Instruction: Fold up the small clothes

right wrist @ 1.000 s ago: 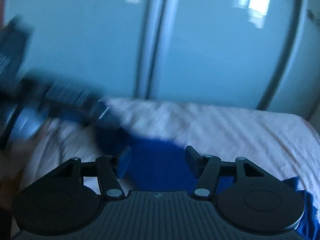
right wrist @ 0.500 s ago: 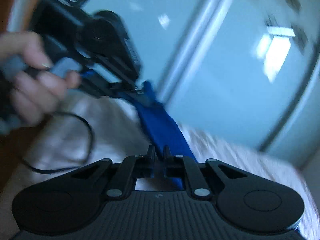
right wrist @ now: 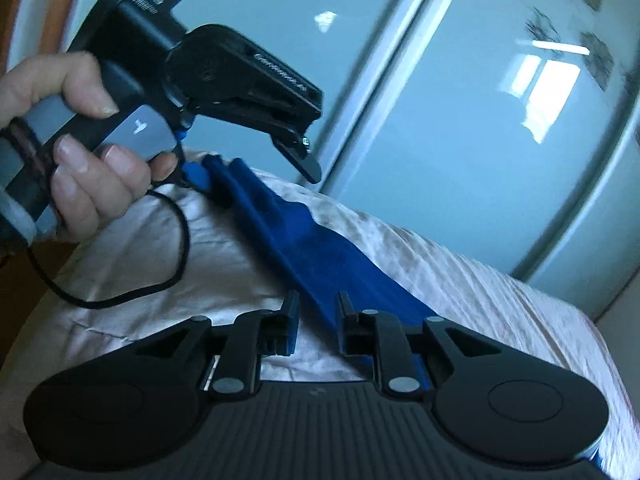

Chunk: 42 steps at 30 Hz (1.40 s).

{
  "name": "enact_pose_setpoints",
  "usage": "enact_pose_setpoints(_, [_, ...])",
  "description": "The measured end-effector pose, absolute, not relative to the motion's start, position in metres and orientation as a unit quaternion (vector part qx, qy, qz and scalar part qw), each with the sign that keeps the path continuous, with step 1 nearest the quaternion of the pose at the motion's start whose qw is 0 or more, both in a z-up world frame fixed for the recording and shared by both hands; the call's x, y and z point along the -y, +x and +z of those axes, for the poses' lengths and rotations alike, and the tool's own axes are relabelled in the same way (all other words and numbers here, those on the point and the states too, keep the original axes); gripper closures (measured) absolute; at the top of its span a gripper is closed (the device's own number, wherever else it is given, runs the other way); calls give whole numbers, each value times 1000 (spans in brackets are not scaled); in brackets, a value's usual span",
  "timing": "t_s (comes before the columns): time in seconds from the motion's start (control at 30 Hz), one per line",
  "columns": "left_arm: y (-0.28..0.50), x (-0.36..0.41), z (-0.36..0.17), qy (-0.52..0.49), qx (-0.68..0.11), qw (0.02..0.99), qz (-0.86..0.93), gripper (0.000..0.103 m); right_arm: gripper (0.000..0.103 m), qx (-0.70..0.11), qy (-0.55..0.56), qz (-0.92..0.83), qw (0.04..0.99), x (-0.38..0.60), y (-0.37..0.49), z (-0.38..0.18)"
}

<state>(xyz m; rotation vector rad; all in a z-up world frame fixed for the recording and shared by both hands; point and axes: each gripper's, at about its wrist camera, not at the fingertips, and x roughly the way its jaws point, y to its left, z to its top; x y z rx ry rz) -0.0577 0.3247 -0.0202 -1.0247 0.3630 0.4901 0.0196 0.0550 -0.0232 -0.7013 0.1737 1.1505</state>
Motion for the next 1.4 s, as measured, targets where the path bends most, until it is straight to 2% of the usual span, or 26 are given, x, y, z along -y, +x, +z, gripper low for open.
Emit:
enact_pose_setpoints(0.07, [-53,-325,-21,-477,-173,831,228,26,84,-87,-320,520,787,-57,23,-26])
enact_pose_setpoints(0.1, [-51,-324,-21,-473,-176,831,233,40,84,-90,-322,511,792,-59,26,-28])
enact_pose_setpoints(0.13, [-48,-324,-21,-471,-180,832,231,59,83,-93,-325,503,795,-61,27,-29])
enact_pose_setpoints(0.17, [-46,-325,-24,-475,-184,832,220,68,72,-96,-328,494,799,-60,27,-32])
enact_pose_setpoints(0.2, [-43,-326,-27,-483,-191,828,212,86,64,-102,-330,487,802,-62,32,-35])
enact_pose_setpoints(0.23, [-41,-327,-30,-488,-197,824,210,93,48,-112,-333,480,804,-64,36,-38])
enact_pose_setpoints(0.27, [-40,-327,-32,-488,-200,822,214,92,46,-114,-333,475,807,-65,39,-40])
enact_pose_setpoints(0.33, [-40,-322,-29,-471,-195,830,226,100,46,-124,-316,482,808,-61,45,-39])
enact_pose_setpoints(0.43, [-40,-302,-7,-397,-174,870,237,100,46,-163,-279,493,808,-54,56,-31])
enact_pose_setpoints(0.5, [-38,-285,13,-339,-156,899,230,100,44,-187,-213,507,814,-38,67,-18])
enact_pose_setpoints(0.63, [-27,-253,44,-261,-132,934,204,100,24,-210,-46,481,850,3,106,2])
enact_pose_setpoints(0.73, [-13,-234,58,-242,-135,947,164,101,24,-276,31,416,866,27,148,-4])
enact_pose_setpoints(0.8, [2,-221,62,-225,-148,953,141,101,25,-345,24,390,853,34,170,-16])
enact_pose_setpoints(1.0, [20,-187,63,-209,-170,959,90,101,25,-283,124,392,867,92,161,6])
enact_pose_setpoints(1.13, [31,-164,60,-201,-177,961,62,101,25,-245,118,376,886,112,147,24])
enact_pose_setpoints(1.4, [53,-116,63,-163,-187,969,0,100,24,-242,180,349,887,136,146,21])
